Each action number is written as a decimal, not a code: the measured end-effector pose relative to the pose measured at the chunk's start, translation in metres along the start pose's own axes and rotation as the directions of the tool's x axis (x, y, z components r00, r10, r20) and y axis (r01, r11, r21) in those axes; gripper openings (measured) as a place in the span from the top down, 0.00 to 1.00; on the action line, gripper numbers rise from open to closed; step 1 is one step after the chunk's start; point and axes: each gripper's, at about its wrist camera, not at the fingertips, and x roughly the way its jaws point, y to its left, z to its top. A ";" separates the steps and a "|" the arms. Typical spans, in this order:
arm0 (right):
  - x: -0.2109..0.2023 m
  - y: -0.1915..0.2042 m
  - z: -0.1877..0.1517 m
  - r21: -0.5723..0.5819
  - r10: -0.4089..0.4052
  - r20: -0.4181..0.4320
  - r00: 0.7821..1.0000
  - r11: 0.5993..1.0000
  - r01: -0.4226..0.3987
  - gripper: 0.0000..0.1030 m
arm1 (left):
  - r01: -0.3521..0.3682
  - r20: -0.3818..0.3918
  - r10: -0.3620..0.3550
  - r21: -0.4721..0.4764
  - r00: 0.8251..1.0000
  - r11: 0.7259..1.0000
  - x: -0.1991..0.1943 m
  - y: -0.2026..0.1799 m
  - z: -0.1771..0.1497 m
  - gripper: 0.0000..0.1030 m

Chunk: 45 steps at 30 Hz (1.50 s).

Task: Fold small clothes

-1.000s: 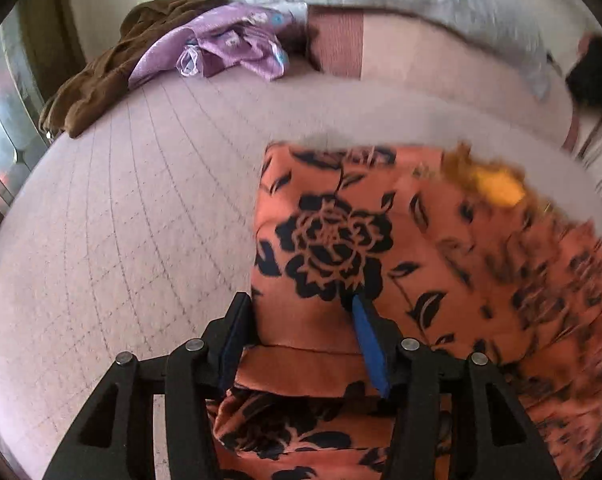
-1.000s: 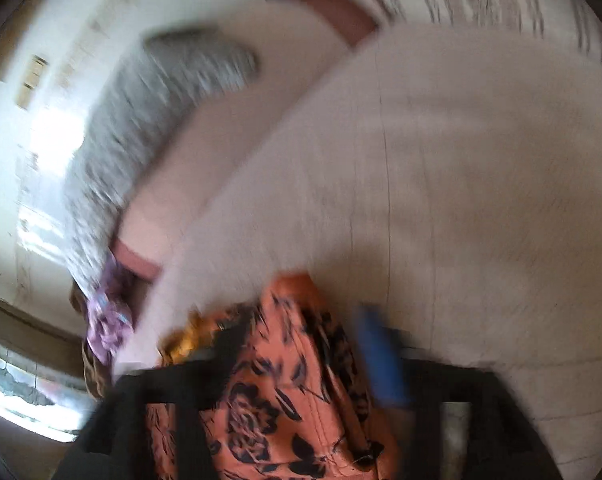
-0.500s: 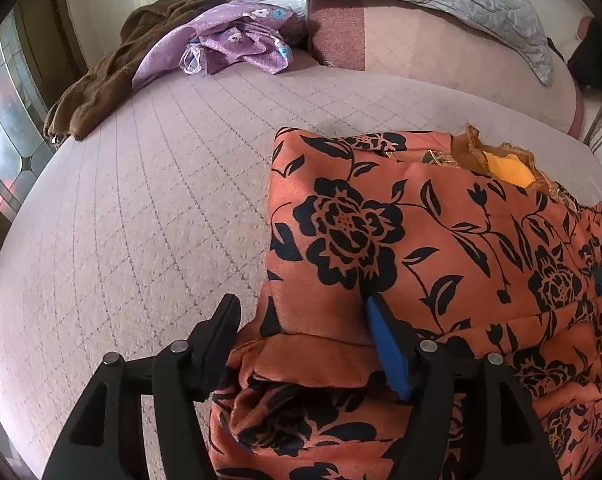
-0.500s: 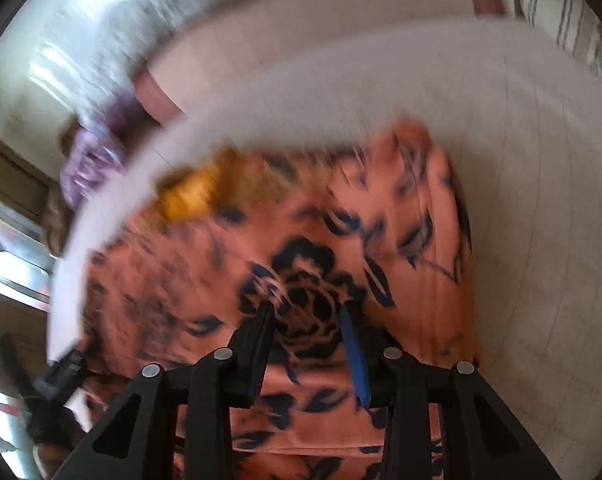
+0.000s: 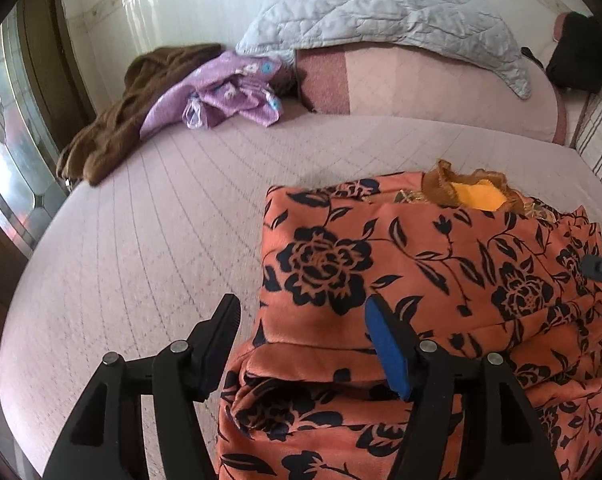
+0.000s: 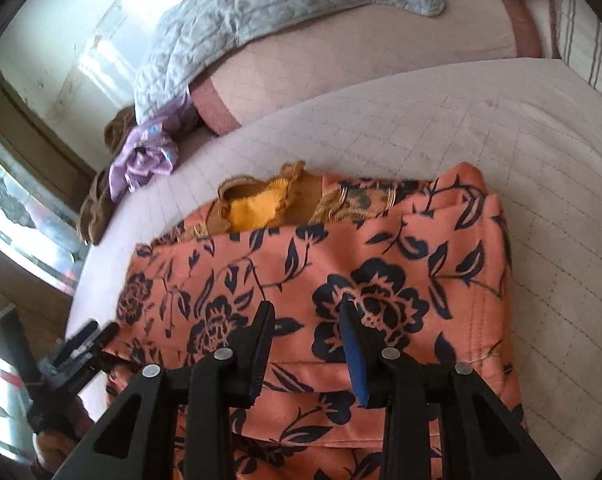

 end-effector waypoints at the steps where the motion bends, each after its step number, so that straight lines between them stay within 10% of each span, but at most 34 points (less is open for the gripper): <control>1: 0.002 -0.001 -0.004 0.003 -0.002 -0.015 1.000 1.000 0.002 0.65 | -0.001 0.002 0.001 0.004 1.000 1.000 -0.001 -0.002 0.000 0.35; 7: 0.034 -0.002 -0.012 -0.008 -0.043 -0.118 0.992 0.999 0.042 0.63 | -0.004 -0.001 0.004 0.026 1.000 1.000 0.003 -0.015 0.004 0.35; 17: 0.005 0.048 -0.015 -0.192 0.041 0.043 0.998 0.981 -0.032 0.62 | -0.058 -0.039 0.060 0.033 0.997 0.998 0.018 -0.029 0.009 0.35; 45: 0.025 0.009 -0.007 -0.052 -0.077 -0.026 0.997 0.996 0.076 0.62 | -0.087 -0.042 0.089 0.035 0.995 0.996 0.027 -0.034 0.015 0.35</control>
